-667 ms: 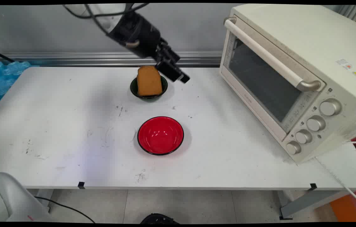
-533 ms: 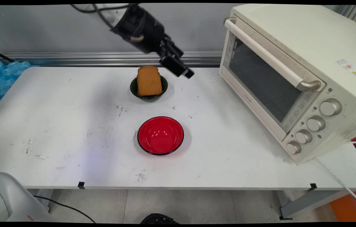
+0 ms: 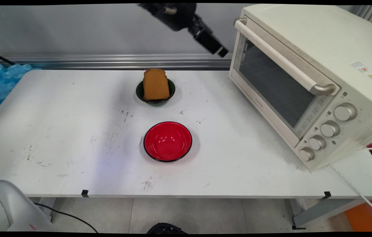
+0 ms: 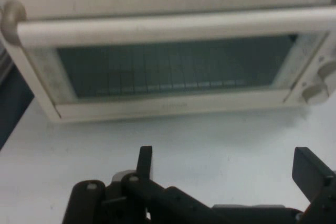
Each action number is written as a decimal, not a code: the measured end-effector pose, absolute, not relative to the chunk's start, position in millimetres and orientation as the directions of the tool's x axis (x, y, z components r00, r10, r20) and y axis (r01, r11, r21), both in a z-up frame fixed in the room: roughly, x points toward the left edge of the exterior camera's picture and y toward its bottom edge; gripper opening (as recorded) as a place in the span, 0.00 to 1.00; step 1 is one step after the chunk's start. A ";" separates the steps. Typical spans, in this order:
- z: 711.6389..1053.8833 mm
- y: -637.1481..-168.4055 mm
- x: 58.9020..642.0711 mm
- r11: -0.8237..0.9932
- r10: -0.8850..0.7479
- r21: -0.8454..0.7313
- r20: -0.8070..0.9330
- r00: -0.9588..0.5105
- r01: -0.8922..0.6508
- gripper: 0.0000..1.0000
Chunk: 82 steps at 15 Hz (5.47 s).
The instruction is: Open the oven
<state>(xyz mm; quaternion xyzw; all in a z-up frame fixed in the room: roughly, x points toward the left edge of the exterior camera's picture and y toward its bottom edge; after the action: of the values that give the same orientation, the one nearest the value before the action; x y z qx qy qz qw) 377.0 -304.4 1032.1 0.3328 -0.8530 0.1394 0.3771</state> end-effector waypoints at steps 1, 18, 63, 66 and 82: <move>1035.3 -309.0 372.0 0.738 -0.461 0.015 0.741 -0.488 -0.675 1.00; 1049.1 -378.8 289.8 0.709 -0.459 0.012 0.766 -0.450 -0.705 0.00; 978.2 -395.1 261.7 0.626 -0.657 0.012 0.547 -0.519 -0.780 0.00; 971.6 -392.4 265.4 0.626 -0.664 0.010 0.531 -0.527 -0.780 0.00; 920.5 -373.7 297.7 0.679 -0.637 -0.013 0.485 -0.599 -0.734 0.00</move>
<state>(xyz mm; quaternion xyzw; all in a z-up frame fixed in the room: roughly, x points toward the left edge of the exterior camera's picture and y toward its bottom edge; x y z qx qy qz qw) 297.7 -373.7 920.5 0.3861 -0.8878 0.1062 0.2269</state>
